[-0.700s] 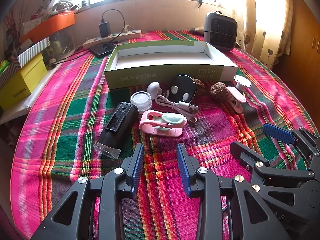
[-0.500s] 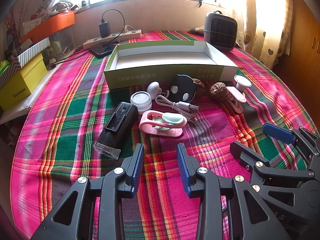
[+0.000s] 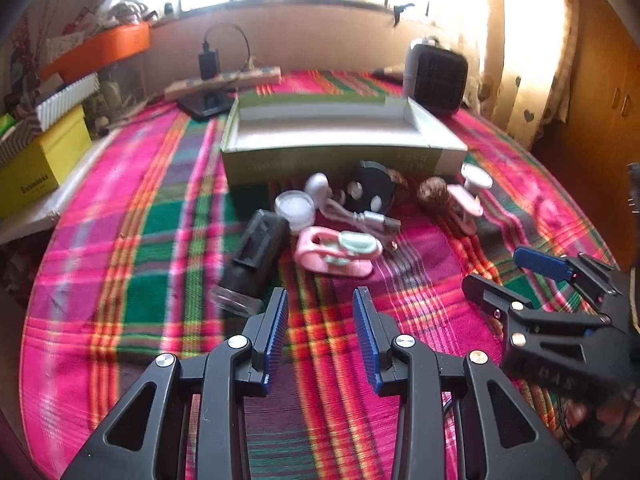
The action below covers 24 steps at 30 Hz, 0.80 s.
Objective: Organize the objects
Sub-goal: 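Move the left tool toward the black rectangular device, then grasp the black rectangular device with the left tool while the right tool approaches the green spool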
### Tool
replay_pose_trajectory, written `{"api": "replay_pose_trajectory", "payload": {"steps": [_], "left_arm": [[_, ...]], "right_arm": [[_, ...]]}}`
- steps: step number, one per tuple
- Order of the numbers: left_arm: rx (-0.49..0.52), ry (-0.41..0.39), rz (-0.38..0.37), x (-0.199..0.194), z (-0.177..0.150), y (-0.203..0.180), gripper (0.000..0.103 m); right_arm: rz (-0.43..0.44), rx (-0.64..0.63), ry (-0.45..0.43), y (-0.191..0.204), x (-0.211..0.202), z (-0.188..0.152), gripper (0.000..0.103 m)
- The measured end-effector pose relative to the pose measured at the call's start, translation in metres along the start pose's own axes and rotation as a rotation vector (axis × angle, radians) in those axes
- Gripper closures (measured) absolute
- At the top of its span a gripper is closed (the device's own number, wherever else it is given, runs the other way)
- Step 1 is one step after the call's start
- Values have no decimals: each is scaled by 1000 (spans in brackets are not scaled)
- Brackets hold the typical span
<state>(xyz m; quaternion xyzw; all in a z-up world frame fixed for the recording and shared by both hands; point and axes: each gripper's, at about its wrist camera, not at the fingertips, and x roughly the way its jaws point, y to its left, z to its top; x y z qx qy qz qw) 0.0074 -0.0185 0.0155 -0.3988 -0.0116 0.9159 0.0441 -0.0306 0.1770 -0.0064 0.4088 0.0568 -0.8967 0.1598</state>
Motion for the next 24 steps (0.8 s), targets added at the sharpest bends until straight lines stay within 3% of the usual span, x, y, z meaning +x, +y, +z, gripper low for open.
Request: {"api": "replay_pose_trajectory", "payload": {"steps": [9, 24], "left_arm": [[-35, -41, 15, -12, 4, 29, 71], [-30, 8, -1, 14, 11, 42, 71]], "right_arm": [[-1, 37, 5, -10, 3, 6, 31], [11, 26, 0, -9, 7, 11, 31]]}}
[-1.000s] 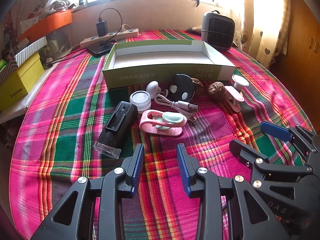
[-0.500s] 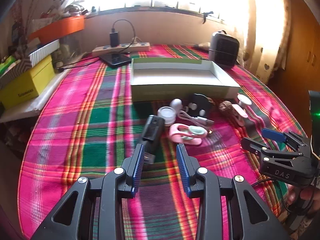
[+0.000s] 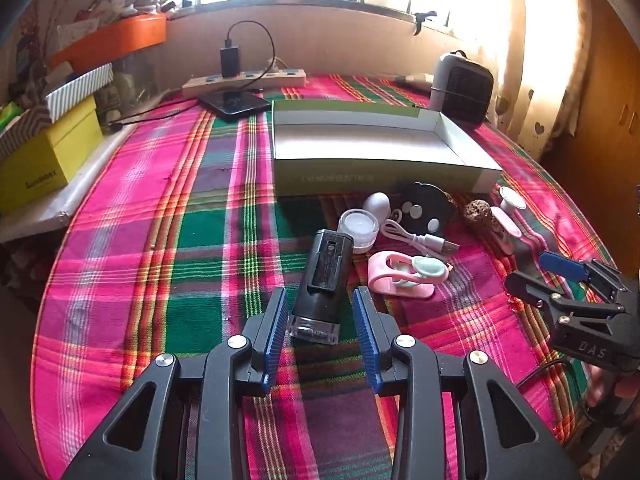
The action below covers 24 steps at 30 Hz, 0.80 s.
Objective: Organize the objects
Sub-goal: 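Grasp the black rectangular device with the left tool while the right tool approaches the green spool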
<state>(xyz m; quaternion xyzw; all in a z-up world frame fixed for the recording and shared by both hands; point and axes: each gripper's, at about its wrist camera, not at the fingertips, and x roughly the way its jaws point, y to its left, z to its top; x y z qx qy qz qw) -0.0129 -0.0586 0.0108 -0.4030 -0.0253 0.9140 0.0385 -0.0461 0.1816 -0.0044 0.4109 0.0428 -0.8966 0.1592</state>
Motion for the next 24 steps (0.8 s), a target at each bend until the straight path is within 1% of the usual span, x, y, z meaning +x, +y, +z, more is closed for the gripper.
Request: {"api": "replay_pose_trajectory", "payload": {"steps": [5, 12, 17, 21, 24], "left_arm": [[15, 25, 14, 13, 2, -1, 71], [27, 19, 32, 18, 6, -1, 71], [9, 27, 19, 22, 12, 4, 71], [15, 29, 22, 25, 15, 3, 71], [15, 30, 19, 28, 18, 4, 71]], "right_arm": [[-3, 22, -6, -7, 2, 6, 31], [-11, 6, -19, -8, 5, 19, 31], [18, 52, -51, -24, -2, 25, 31], [-15, 97, -64, -41, -3, 30, 31], [-14, 138, -51, -51, 0, 37, 31]]}}
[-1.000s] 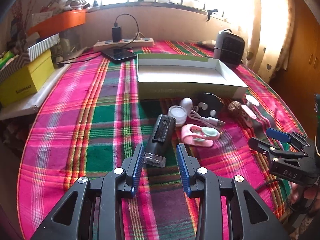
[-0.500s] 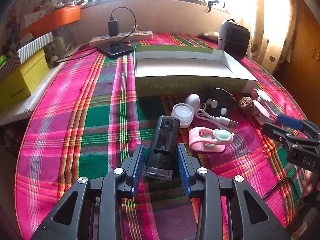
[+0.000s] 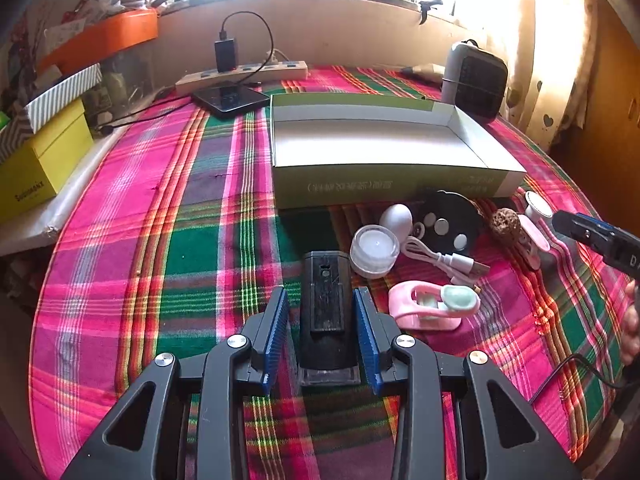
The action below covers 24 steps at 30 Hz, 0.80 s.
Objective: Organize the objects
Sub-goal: 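Grasp the black rectangular device with the left tool while the right tool approaches the green spool, then lift the black device with the left tool while the right tool grasps the green spool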
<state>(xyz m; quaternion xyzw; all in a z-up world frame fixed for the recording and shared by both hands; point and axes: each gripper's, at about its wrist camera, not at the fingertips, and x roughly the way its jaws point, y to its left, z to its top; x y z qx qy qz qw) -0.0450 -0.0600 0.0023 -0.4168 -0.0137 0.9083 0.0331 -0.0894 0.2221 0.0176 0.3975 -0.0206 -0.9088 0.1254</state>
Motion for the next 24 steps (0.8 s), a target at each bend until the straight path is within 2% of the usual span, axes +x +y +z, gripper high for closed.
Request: {"api": "replay_pose_trajectory", "payload": {"steps": [14, 17, 24], "left_arm": [[-8, 2, -12, 5, 6, 0, 71], [-11, 2, -16, 5, 6, 0, 71], [22, 12, 11, 3, 3, -3, 71]], "right_arm": [[-4, -53, 14, 10, 23, 16, 40], [9, -57, 28, 10, 26, 16, 46], [24, -51, 33, 6, 31, 16, 50]]}}
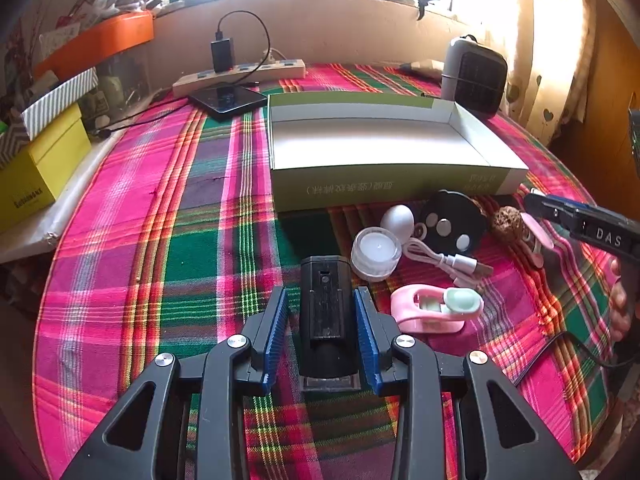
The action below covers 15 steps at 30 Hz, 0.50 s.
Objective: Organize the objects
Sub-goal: 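Lift the black device with the left tool while the right tool grasps the green spool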
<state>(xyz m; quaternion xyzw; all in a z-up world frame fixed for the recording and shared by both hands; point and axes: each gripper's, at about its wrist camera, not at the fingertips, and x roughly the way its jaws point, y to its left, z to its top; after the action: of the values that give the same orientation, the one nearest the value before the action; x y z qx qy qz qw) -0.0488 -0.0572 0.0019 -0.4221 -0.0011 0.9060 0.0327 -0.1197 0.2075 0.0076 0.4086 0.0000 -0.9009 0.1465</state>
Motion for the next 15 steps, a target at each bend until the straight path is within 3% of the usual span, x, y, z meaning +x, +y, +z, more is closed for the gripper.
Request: {"api": "replay_pose_trajectory", "payload": {"steps": [4, 12, 15], "left_arm": [[1, 3, 6, -3, -4, 1, 71], [-7, -6, 9, -4, -5, 0, 72], [-24, -9, 9, -4, -4, 3, 78]], "right_arm": [[15, -2, 4, 0, 2, 1, 62], [35, -1, 12, 0, 5, -1, 68], [36, 0, 11, 0, 4, -1, 68]]}}
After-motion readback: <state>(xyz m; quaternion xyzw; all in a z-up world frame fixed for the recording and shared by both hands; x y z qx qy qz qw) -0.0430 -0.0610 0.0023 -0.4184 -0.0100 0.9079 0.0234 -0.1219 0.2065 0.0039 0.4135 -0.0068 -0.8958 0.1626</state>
